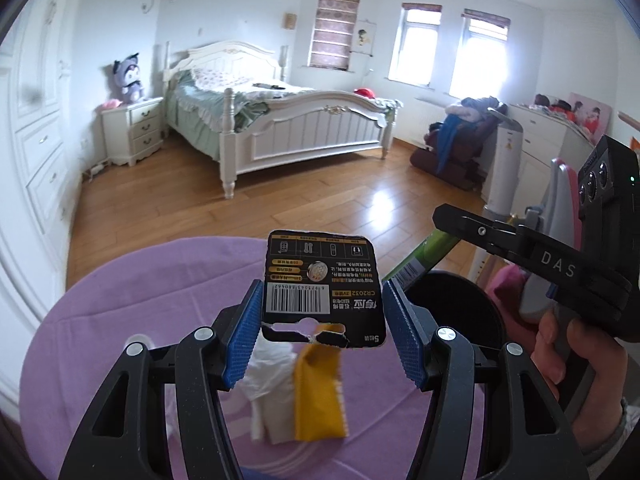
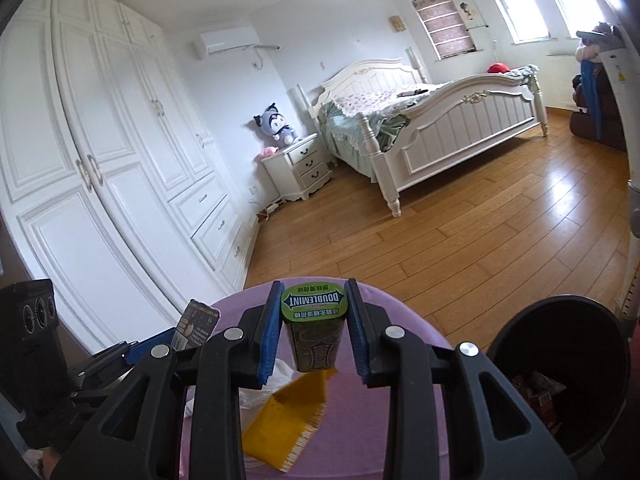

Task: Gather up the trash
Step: 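Carry the card and gum pack over the black bin and open both tools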

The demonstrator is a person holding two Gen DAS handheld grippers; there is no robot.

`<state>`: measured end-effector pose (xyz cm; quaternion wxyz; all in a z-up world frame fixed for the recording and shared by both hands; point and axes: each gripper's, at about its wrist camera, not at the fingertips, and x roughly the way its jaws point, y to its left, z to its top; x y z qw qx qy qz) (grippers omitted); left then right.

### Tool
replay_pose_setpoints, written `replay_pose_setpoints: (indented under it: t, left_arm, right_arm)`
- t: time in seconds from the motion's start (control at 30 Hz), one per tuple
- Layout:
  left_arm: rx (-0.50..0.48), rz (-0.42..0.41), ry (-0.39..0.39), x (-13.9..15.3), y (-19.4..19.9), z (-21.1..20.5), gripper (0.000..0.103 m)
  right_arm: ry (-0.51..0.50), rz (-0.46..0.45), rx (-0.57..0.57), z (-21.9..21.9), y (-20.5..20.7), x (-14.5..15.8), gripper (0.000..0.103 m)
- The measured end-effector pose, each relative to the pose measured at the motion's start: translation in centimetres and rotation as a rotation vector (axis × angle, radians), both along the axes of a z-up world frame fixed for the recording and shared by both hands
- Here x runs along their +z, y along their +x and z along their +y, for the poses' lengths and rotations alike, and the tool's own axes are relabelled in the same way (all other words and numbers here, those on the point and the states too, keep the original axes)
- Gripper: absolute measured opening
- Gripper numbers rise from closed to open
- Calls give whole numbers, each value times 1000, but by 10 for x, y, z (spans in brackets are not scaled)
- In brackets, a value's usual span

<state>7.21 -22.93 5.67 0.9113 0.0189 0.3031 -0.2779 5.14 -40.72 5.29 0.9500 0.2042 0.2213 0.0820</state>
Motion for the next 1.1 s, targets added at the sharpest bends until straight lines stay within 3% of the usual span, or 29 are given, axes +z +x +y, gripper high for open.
replay_pose_setpoints:
  t: [0.5,1.1]
  left_arm:
    - [-229,14,52,-34,-11,-148,60]
    - [-333,126,90,-96,10,-243,60]
  right_arm:
    - [76,61,-246,-112,-40,-52,30]
    - [128,175,-399,-184,-61,-117,30]
